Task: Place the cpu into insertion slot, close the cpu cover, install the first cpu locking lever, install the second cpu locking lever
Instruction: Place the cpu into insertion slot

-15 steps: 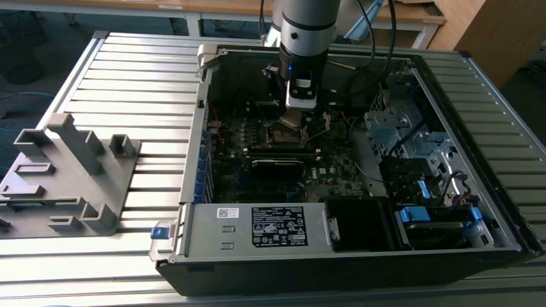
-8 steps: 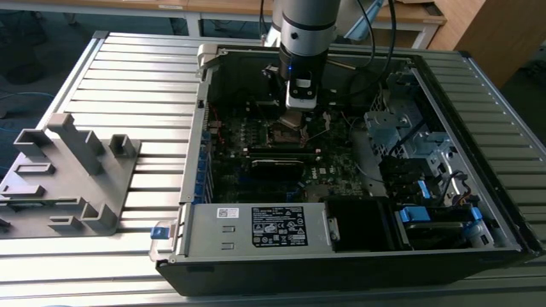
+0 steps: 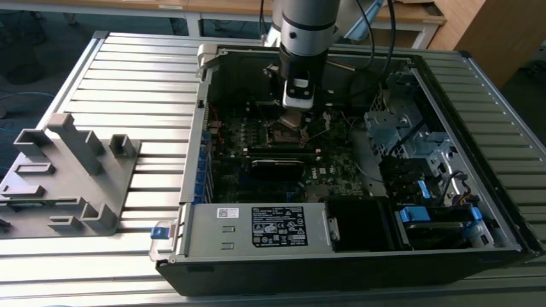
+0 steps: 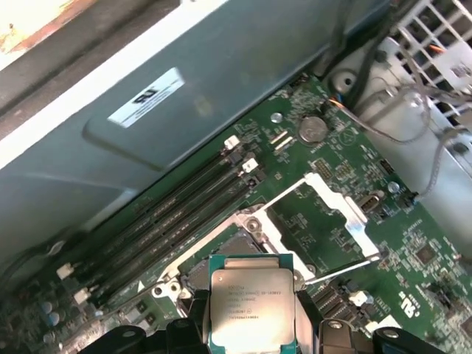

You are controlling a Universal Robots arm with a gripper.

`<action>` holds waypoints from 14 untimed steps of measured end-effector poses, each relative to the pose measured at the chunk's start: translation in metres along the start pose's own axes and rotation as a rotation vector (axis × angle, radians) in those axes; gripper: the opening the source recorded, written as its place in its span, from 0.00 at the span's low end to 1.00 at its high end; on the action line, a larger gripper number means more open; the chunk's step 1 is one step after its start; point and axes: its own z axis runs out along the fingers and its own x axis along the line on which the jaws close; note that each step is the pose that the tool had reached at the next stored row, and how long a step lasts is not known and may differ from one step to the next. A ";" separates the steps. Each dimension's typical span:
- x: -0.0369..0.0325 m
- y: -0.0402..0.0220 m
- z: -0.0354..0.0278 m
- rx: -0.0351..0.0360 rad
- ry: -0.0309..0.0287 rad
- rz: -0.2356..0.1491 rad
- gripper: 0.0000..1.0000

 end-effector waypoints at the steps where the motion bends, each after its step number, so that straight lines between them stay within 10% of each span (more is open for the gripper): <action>1: 0.0000 0.0000 0.0001 -0.0002 -0.0015 0.020 0.54; 5: 0.0000 0.0000 0.0001 -0.0008 -0.0061 0.081 0.54; 14: 0.0000 0.0000 0.0001 -0.0008 -0.0065 0.084 0.54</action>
